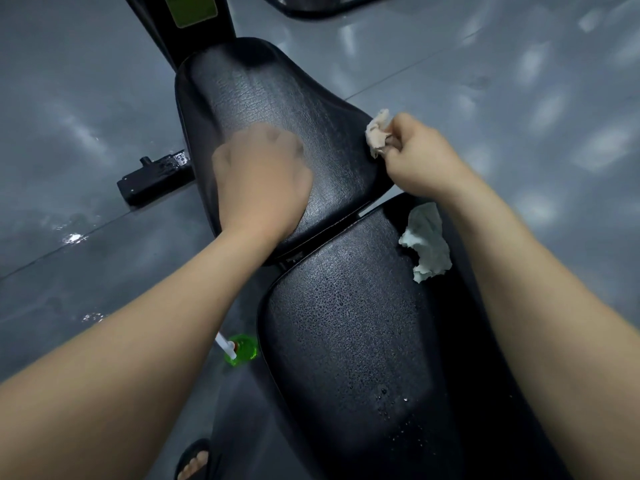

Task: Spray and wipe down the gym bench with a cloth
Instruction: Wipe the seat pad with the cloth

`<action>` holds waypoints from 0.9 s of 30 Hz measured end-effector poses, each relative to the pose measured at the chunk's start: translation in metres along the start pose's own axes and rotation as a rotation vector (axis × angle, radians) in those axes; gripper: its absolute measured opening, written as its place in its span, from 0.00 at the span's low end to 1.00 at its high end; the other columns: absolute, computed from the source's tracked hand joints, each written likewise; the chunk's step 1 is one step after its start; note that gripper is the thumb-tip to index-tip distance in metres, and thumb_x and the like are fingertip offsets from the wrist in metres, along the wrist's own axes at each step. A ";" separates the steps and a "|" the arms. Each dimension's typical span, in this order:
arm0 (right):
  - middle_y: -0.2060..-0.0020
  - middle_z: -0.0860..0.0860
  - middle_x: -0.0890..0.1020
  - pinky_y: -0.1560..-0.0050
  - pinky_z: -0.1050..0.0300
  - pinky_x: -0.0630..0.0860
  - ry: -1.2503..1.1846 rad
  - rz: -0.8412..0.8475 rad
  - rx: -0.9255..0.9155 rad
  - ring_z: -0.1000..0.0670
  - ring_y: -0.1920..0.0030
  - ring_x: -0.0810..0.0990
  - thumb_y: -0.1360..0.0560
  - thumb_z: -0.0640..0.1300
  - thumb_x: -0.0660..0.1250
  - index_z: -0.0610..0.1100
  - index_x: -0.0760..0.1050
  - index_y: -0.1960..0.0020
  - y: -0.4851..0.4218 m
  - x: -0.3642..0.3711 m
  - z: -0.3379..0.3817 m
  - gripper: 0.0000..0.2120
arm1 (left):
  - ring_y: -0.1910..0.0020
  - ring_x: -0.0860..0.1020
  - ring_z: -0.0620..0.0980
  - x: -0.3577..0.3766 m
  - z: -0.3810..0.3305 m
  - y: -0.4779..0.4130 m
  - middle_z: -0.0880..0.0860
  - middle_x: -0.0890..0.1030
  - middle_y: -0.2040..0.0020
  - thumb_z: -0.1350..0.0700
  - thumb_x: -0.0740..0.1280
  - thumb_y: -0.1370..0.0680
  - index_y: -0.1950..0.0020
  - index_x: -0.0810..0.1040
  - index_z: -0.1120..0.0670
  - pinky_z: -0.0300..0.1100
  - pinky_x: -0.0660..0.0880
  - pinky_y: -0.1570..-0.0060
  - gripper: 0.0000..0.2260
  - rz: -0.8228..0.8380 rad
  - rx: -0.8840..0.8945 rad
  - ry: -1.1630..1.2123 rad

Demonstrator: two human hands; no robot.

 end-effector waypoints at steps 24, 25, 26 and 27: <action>0.35 0.44 0.80 0.41 0.47 0.75 -0.043 0.085 -0.301 0.39 0.38 0.78 0.23 0.44 0.57 0.45 0.69 0.41 -0.061 0.016 0.068 0.11 | 0.40 0.72 0.53 0.000 0.000 0.001 0.49 0.77 0.43 0.48 0.62 0.23 0.43 0.79 0.46 0.53 0.64 0.36 0.11 -0.042 0.005 0.027; 0.38 0.44 0.81 0.44 0.51 0.74 -0.041 0.087 -0.289 0.41 0.41 0.79 0.22 0.44 0.57 0.46 0.67 0.45 -0.071 0.017 0.077 0.06 | 0.40 0.73 0.53 0.000 0.000 0.001 0.49 0.77 0.44 0.48 0.62 0.23 0.43 0.79 0.46 0.53 0.64 0.36 0.11 -0.047 0.007 0.026; 0.40 0.45 0.82 0.47 0.54 0.73 -0.035 0.088 -0.287 0.42 0.44 0.79 0.20 0.44 0.59 0.47 0.66 0.48 -0.084 0.019 0.084 0.02 | 0.41 0.73 0.53 0.001 0.001 0.000 0.49 0.77 0.44 0.48 0.62 0.23 0.43 0.79 0.46 0.53 0.65 0.36 0.11 -0.050 0.009 0.025; 0.42 0.44 0.82 0.50 0.54 0.71 -0.023 0.081 -0.280 0.42 0.45 0.78 0.20 0.44 0.60 0.48 0.64 0.49 -0.095 0.021 0.090 0.04 | 0.41 0.73 0.53 0.001 0.000 0.000 0.49 0.77 0.44 0.48 0.62 0.23 0.43 0.79 0.46 0.53 0.65 0.37 0.11 -0.047 0.007 0.026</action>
Point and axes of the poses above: each hand's wrist, its own y-axis away from the middle knuckle, its own x-axis out of the palm, z = x × y, the point moved 4 cm from there along -y, towards the middle knuckle
